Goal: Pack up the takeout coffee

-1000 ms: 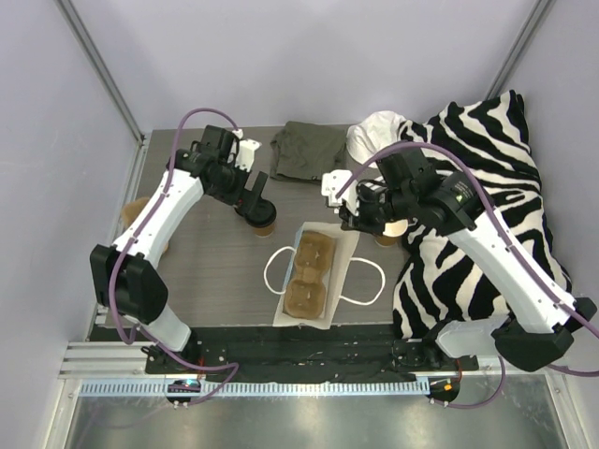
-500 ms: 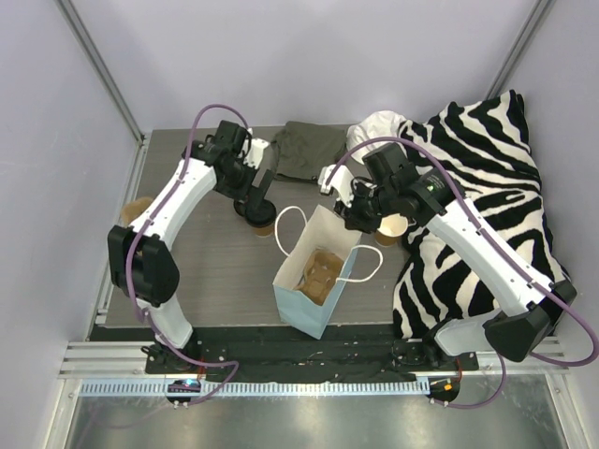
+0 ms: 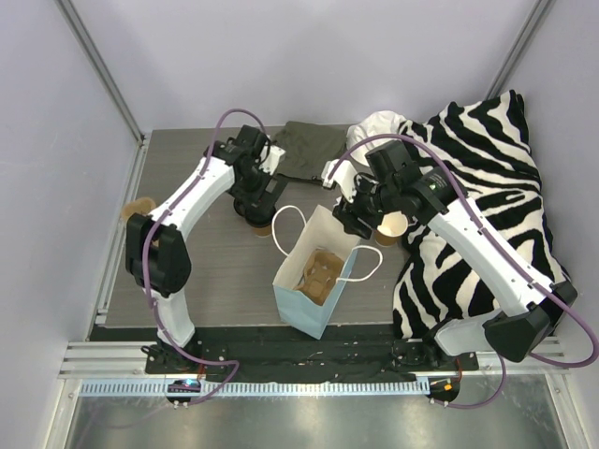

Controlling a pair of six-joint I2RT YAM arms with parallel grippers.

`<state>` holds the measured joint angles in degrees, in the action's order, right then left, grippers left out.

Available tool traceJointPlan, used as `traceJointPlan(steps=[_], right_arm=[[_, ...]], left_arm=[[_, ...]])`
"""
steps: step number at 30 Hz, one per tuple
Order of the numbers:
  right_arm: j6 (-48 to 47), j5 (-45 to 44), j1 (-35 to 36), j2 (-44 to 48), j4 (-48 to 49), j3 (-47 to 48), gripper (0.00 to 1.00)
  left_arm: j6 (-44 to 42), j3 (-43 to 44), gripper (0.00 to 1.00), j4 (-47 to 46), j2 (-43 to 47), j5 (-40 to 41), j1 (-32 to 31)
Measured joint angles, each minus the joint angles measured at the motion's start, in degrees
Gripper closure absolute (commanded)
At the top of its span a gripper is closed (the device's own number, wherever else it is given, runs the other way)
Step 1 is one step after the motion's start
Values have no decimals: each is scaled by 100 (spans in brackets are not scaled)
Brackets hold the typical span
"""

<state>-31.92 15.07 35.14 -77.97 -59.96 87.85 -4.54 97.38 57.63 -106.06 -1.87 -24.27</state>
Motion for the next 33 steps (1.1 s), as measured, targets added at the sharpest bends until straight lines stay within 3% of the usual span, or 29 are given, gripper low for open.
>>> traceJointPlan(steps=[2, 5, 33], right_arm=[[15, -22, -2, 0, 2, 2, 22], [35, -61, -2, 0, 2, 26, 19], [15, -400, -39, 37, 50, 162, 16]], left_arm=[[2, 2, 0, 2, -39, 35, -79], [4, 44, 0, 4, -129, 44, -149], [-15, -52, 17, -57, -420, 81, -170]])
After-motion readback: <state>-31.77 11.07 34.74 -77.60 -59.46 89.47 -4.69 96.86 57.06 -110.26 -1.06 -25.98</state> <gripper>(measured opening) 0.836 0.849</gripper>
